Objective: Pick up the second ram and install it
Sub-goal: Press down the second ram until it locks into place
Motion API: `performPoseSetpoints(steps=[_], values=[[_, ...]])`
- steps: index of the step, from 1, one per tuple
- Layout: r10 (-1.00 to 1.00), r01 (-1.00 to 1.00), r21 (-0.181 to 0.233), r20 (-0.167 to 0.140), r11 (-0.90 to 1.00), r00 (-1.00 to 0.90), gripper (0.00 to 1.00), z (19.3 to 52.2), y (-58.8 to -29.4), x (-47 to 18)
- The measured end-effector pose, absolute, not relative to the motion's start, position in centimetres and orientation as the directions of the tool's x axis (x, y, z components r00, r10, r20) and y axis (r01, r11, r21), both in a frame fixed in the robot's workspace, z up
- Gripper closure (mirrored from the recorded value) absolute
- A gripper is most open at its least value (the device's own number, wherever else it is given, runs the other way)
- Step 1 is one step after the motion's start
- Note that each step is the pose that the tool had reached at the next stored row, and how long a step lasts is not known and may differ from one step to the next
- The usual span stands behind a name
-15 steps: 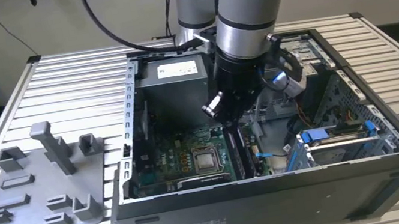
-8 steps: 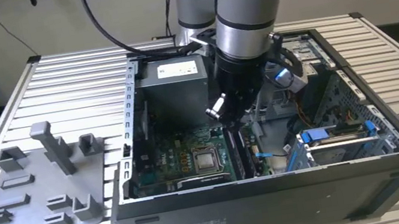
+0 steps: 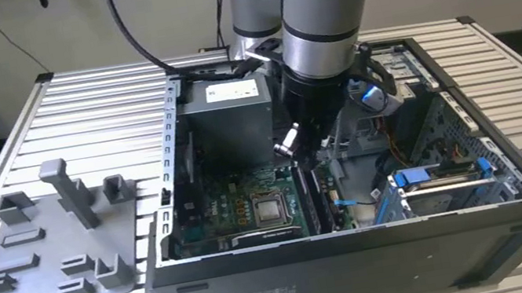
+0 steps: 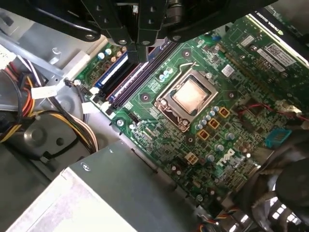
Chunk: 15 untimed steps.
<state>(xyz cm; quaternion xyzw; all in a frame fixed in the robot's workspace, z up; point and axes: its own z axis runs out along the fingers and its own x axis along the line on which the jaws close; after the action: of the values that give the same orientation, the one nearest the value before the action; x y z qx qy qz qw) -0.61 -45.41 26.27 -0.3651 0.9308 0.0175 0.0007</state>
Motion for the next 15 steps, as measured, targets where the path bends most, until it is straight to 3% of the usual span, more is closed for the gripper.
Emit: performPoseSetpoints(steps=[7, 15], values=[[-0.732, -0.733, 0.008, -0.052, 0.68, -0.679, 0.89, 26.23, -45.4, -0.61], [-0.796, -0.798, 0.005, -0.058, 0.603, -0.602, 0.89, 26.09, -45.41, -0.7]])
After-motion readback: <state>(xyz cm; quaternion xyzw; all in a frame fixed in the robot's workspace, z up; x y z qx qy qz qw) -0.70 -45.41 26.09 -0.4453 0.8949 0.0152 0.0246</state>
